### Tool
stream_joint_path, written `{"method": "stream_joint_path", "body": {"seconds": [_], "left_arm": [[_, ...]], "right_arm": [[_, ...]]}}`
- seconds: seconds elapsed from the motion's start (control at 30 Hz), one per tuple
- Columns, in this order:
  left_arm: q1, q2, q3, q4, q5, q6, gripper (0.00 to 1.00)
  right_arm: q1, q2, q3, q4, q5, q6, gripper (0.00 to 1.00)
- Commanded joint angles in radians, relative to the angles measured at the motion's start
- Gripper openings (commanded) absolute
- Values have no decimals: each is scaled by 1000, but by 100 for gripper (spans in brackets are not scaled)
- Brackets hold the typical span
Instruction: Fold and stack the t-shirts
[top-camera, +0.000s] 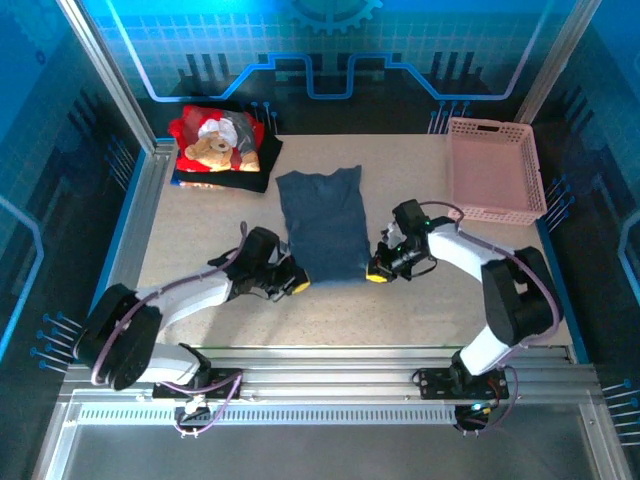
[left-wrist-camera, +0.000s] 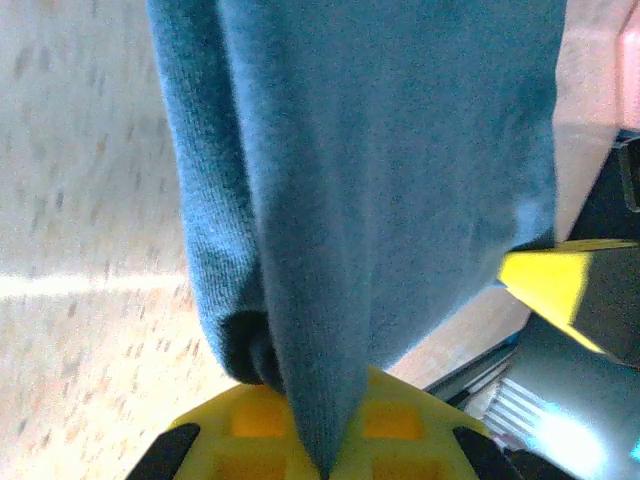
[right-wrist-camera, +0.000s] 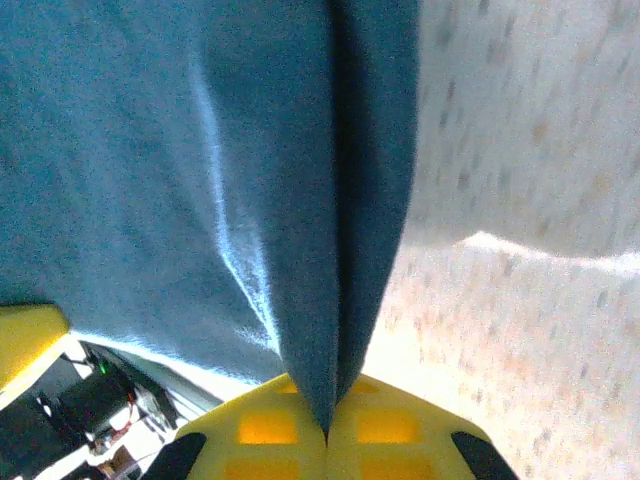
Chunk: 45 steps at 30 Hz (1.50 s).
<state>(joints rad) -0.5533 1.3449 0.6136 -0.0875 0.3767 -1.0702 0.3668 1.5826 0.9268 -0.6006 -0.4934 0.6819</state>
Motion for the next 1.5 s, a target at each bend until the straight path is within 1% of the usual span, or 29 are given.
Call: {"method": "stream_joint_path", "body": {"seconds": [0.0,0.1,0.2,0.3,0.4,0.43,0.5,0.57,0.63,0.73,0.9,1.07,1.23,1.4,1.47], "left_arm": [[-102,-108,-61,-145,-90,-80,0],[-200,-240,-122,-192,-158,-183,0],[-291,-354,-150,-250,-220,-265,0],[-326,-417,-141,-273,-225,-326,0],[-327,-449,-61,-357,-269,-305,0],[-316,-450,-32,-380,-275,-291,0],[-279,-445,4,-381,-257,-278,0],[-219,-427,37,-360,-225,-253,0],[-139,-378,95,-348,-176,-199,0],[-49,-274,214,-352,-115,-107,0],[74,-77,359,-330,-33,18,0],[169,94,501,-369,-18,139,0],[227,261,613,-380,-12,217,0],[247,446,708,-345,1,233,0],[259,516,743,-341,-6,237,0]], "right_arm": [[67,-109,-74,-139,17,39,0],[139,-234,-136,-184,27,107,0],[217,-348,-154,-239,60,172,0],[250,-415,-132,-286,73,202,0],[250,-439,-54,-344,103,186,0],[246,-432,4,-365,116,172,0],[230,-401,85,-392,126,135,0],[203,-359,158,-407,128,95,0],[162,-306,221,-416,126,54,0],[99,-229,313,-413,111,-2,0],[20,-45,473,-417,86,-87,0],[-46,134,610,-411,71,-140,0],[-97,302,723,-426,75,-177,0],[-127,458,826,-414,86,-181,0],[-133,532,886,-410,89,-176,2]]}}
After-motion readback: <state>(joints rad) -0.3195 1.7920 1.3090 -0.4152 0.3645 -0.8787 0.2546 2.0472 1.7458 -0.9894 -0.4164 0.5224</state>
